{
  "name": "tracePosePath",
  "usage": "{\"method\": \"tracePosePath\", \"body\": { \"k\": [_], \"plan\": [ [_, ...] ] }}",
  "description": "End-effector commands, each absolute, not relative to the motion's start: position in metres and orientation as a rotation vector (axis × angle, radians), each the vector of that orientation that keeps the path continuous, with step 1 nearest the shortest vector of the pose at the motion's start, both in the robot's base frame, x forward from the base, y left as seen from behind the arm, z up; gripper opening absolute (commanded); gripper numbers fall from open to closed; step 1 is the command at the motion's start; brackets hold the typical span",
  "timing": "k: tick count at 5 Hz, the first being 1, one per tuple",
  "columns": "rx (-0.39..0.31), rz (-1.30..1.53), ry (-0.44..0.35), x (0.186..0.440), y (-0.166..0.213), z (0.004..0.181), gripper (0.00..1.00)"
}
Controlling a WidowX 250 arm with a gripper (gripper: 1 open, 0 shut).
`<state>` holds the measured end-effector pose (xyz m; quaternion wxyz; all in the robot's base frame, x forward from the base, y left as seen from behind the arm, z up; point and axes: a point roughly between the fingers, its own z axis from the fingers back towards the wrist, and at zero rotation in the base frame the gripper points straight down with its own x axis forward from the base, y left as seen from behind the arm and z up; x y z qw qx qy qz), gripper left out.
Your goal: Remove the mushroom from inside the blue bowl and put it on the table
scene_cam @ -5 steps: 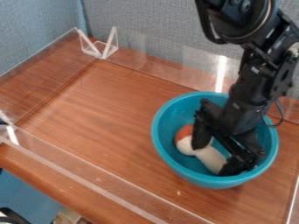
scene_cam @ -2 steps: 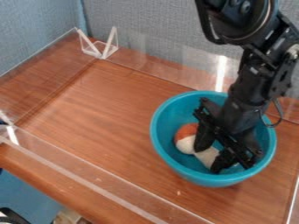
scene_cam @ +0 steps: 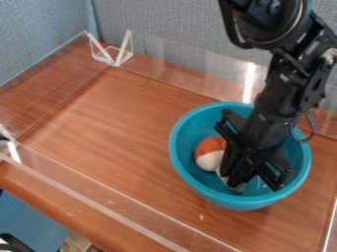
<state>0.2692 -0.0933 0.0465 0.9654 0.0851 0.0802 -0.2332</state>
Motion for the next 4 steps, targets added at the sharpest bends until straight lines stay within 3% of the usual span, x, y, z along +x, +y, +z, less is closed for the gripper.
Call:
{"method": "tracePosePath", "body": {
  "k": [1,2,3,4],
  "plan": [
    [0.167,-0.440,0.086,0.278,-0.086,0.081,0.00],
    [0.175,-0.429,0.062,0.279,-0.079,0.101,0.00],
    [0.211,-0.401,0.019,0.291,-0.063,0.134,0.00],
    [0.218,-0.396,0.027,0.299,-0.056,0.128,0.00]
  ]
}}
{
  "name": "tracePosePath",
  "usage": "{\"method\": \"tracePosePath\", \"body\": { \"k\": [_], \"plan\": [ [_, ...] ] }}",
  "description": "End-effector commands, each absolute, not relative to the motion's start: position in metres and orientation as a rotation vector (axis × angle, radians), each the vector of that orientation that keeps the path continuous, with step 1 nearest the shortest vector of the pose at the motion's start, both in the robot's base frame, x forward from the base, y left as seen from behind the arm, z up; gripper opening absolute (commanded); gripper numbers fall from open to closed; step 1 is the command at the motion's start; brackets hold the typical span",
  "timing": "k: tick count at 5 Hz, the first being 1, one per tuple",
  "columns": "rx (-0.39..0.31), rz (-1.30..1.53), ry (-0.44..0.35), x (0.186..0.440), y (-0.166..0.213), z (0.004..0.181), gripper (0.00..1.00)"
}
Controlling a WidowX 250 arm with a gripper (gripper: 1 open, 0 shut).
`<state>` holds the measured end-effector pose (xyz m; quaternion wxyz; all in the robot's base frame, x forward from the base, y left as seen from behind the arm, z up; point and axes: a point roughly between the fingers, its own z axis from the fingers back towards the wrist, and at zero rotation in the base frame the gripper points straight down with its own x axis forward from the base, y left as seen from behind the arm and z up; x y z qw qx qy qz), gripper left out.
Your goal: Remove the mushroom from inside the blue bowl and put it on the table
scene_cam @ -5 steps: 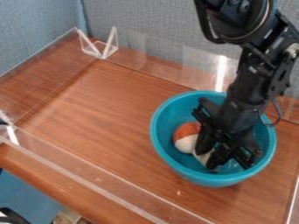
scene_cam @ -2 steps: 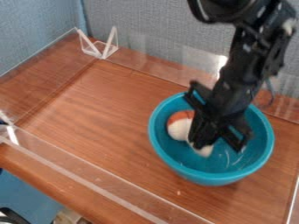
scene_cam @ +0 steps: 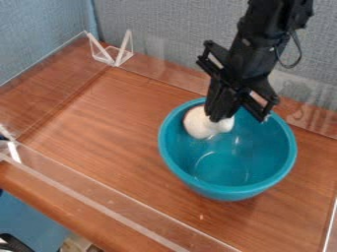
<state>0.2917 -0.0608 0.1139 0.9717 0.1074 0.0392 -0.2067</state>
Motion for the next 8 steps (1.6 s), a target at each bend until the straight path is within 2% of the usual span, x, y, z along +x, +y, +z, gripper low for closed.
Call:
{"method": "tracePosePath", "body": {
  "k": [1,5,6,8],
  "plan": [
    [0.211,-0.419,0.028,0.300,-0.061,0.118,0.00],
    [0.182,-0.610,0.063,0.287,-0.116,0.064,0.00],
    [0.169,-0.649,0.064,0.279,-0.128,0.060,0.00],
    [0.159,-0.669,0.056,0.269,-0.129,0.071,0.00]
  ]
}}
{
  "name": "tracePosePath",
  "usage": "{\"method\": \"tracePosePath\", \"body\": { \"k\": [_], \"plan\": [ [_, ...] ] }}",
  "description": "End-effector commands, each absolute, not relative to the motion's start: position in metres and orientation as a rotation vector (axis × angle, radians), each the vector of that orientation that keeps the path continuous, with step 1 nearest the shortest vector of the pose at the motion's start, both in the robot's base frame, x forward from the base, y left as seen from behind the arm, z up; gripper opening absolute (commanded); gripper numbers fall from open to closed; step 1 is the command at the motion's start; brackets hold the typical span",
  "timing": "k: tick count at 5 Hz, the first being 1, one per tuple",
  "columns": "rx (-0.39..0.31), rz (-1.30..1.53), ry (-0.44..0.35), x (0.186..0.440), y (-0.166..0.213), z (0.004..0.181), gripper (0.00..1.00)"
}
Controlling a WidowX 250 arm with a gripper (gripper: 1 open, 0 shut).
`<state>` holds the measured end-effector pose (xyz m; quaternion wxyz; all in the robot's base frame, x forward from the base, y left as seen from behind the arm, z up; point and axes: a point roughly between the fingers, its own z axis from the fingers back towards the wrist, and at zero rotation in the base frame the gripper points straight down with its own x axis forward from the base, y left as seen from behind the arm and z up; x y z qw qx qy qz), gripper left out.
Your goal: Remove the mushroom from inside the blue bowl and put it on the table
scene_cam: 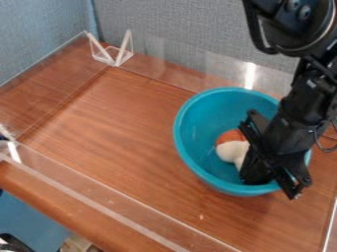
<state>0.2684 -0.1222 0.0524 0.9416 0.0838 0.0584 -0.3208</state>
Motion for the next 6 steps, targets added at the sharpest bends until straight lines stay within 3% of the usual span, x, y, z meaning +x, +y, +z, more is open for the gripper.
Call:
{"method": "tracePosePath", "body": {
  "k": [1,5,6],
  "plan": [
    [0.156,-0.675,0.053,0.266,-0.128,0.077,0.00],
    [0.146,-0.712,0.064,0.245,-0.123,0.091,0.00],
    [0.150,-0.692,0.049,0.241,-0.117,0.104,0.00]
  ]
}}
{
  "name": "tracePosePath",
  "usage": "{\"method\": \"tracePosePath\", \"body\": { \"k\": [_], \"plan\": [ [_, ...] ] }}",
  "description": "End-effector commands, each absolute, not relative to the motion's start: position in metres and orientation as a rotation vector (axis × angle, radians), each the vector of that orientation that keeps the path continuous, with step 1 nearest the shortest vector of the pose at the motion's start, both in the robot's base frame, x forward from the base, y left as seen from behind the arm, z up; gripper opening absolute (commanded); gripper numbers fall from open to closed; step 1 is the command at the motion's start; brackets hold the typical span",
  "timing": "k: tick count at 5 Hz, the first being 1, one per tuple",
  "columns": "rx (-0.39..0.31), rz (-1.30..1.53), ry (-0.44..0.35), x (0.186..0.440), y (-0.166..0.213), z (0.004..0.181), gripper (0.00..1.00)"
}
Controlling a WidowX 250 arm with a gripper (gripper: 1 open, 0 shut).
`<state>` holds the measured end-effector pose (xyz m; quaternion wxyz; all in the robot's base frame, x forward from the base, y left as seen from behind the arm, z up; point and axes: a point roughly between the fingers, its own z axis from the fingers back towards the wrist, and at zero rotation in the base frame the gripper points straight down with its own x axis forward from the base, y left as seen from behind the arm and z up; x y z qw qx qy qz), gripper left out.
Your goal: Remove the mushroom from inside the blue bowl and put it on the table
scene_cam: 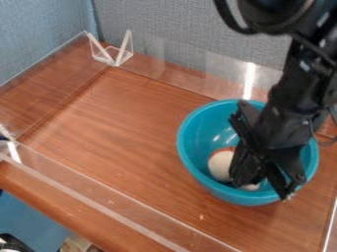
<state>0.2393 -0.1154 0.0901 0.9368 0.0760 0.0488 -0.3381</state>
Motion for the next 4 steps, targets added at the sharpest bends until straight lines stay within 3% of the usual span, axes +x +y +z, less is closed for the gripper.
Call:
{"method": "tracePosePath", "body": {
  "k": [1,2,3,4],
  "plan": [
    [0.175,-0.606,0.004,0.238,-0.086,0.142,0.00],
    [0.192,-0.461,-0.019,0.237,-0.036,0.169,0.00],
    [0.193,-0.311,-0.018,0.228,0.015,0.179,0.00],
    [0.177,-0.225,0.000,0.216,0.056,0.170,0.00]
  ]
}}
